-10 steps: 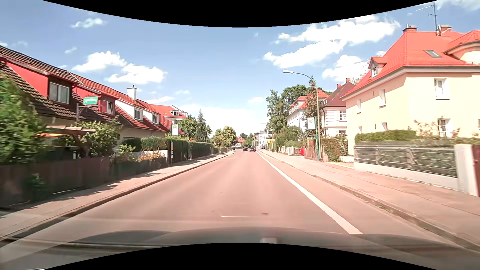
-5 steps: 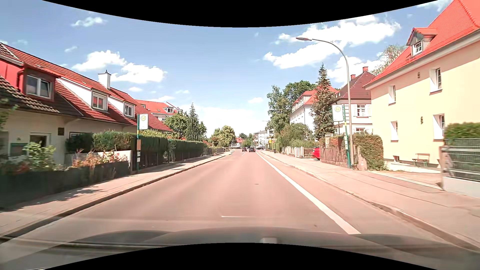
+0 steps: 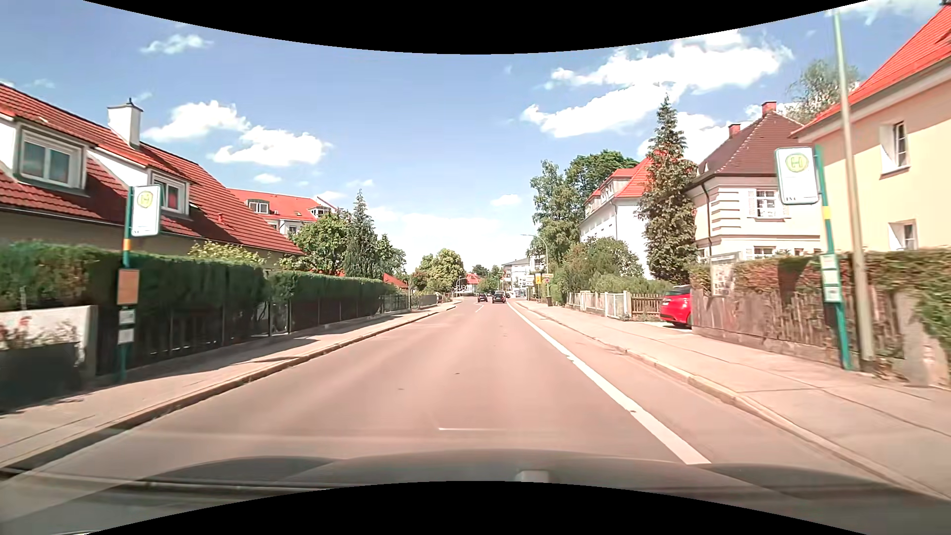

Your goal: Follow the waypoints while adhering to traffic rules and regulations

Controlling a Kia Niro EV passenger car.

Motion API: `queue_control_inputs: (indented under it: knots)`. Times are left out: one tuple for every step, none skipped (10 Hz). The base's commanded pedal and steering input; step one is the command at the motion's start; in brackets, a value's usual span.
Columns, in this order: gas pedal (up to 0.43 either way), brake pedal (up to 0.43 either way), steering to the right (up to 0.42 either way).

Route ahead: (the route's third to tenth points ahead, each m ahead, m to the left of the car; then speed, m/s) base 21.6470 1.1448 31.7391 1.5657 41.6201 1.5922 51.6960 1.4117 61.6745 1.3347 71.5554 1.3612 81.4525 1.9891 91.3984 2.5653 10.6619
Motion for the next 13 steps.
queue_control_inputs:
  knots:
    - [0.0,0.0,0.001]
    - [0.0,0.0,0.001]
    - [0.0,0.0,0.001]
    - [0.0,0.0,0.001]
    - [0.0,0.0,0.0]
    - [0.0,0.0,0.0]
    - [0.0,0.0,0.0]
    - [0.0,0.0,0.0]
    - [0.0,0.0,0.0]
    - [0.0,0.0,0.0]
    - [0.0,0.0,0.0]
    - [0.0,0.0,0.0]
    - [0.0,0.0,0.0]
